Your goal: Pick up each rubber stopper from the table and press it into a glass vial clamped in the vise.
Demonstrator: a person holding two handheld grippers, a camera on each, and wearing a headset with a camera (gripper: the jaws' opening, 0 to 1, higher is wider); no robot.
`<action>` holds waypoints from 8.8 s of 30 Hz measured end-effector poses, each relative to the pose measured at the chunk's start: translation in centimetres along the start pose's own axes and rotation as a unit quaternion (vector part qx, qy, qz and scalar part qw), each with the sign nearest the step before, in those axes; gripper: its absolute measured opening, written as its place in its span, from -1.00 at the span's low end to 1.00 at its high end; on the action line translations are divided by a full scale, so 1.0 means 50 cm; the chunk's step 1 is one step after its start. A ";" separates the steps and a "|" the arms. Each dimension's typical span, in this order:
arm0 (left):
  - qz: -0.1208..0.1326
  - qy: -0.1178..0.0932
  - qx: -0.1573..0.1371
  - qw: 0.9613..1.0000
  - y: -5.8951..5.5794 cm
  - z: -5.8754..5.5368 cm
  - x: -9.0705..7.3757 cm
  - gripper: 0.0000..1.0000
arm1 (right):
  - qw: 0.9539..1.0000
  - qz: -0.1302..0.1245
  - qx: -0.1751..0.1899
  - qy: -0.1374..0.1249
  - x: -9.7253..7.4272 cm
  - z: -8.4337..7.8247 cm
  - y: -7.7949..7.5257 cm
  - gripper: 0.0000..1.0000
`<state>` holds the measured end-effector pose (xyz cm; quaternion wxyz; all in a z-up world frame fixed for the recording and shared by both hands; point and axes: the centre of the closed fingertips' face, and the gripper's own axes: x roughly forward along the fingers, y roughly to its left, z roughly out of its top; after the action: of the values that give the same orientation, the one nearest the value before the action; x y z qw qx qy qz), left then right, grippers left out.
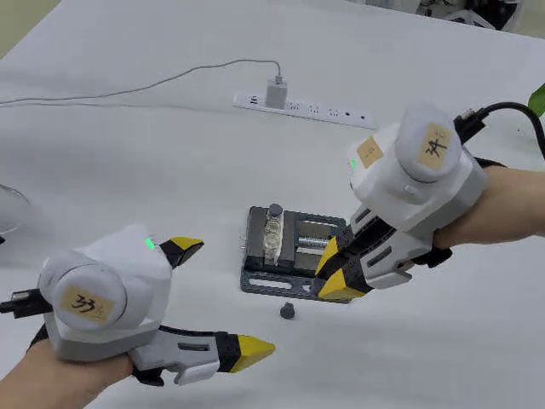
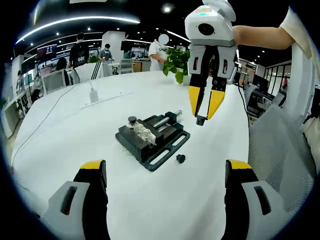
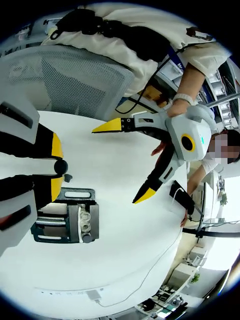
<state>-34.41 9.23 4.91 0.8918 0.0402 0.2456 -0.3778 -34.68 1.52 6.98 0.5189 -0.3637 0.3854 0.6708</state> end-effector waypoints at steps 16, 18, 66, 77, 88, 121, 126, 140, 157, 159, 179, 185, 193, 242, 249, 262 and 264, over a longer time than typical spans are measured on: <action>0.010 0.000 0.001 1.000 0.014 0.003 -0.012 0.98 | 0.999 -0.034 -0.034 0.015 -0.007 0.002 -0.057 -0.87; 0.012 0.002 0.001 1.000 0.017 0.002 -0.011 0.98 | 0.998 -0.036 -0.043 0.020 -0.010 0.006 -0.066 -0.87; 0.019 0.001 -0.015 1.000 0.047 0.004 0.023 0.89 | 0.973 0.002 -0.198 0.121 0.059 0.047 -0.215 -0.89; 0.018 0.003 -0.021 1.000 0.045 -0.005 0.024 0.89 | 0.974 0.001 -0.188 0.127 0.066 0.044 -0.206 -0.89; 0.016 0.003 -0.026 1.000 0.043 -0.011 0.025 0.88 | 0.977 -0.004 -0.164 0.134 0.076 0.043 -0.212 -0.89; 0.006 -0.005 -0.032 0.999 0.031 -0.003 0.042 0.86 | 0.985 -0.050 -0.012 0.165 0.078 0.049 -0.210 -0.92; 0.006 -0.004 -0.033 0.999 0.030 -0.005 0.041 0.85 | 0.984 -0.052 0.007 0.170 0.082 0.048 -0.213 -0.91; 0.007 -0.002 -0.036 0.999 0.025 -0.011 0.036 0.83 | 0.984 -0.040 -0.049 0.168 0.076 0.046 -0.199 -0.87; 0.006 -0.004 -0.044 0.999 0.026 -0.012 0.034 0.82 | 0.986 -0.033 -0.071 0.144 0.070 0.057 -0.205 -0.78; 0.006 -0.001 -0.043 0.999 0.027 -0.014 0.034 0.82 | 0.988 -0.035 -0.066 0.137 0.065 0.061 -0.204 -0.77; 0.011 0.000 -0.047 0.999 0.033 -0.020 0.033 0.80 | 0.991 -0.038 -0.064 0.113 0.063 0.050 -0.212 -1.00; 0.009 0.002 -0.049 0.999 0.032 -0.025 0.035 0.80 | 0.991 -0.034 -0.064 0.109 0.066 0.051 -0.211 -1.00; 0.007 0.003 -0.050 0.999 0.032 -0.026 0.038 0.80 | 0.991 -0.027 -0.066 0.113 0.072 0.048 -0.205 -1.00; 0.020 -0.009 -0.079 0.997 0.048 -0.031 0.051 0.78 | 0.986 0.011 -0.030 0.164 0.085 0.046 -0.215 -1.00; 0.024 -0.010 -0.083 0.996 0.053 -0.031 0.055 0.77 | 0.986 0.009 -0.023 0.163 0.082 0.042 -0.216 -1.00; 0.026 -0.008 -0.076 0.997 0.044 -0.019 0.047 0.77 | 0.980 0.005 -0.055 0.191 0.087 0.043 -0.217 -1.00; 0.026 -0.006 -0.074 0.997 0.044 -0.017 0.045 0.77 | 0.980 0.009 -0.058 0.189 0.086 0.043 -0.217 -1.00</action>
<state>-31.88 9.53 2.85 0.9032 -0.0221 0.2665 -0.3357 -25.11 7.03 2.58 0.4086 -0.5096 0.4401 0.6162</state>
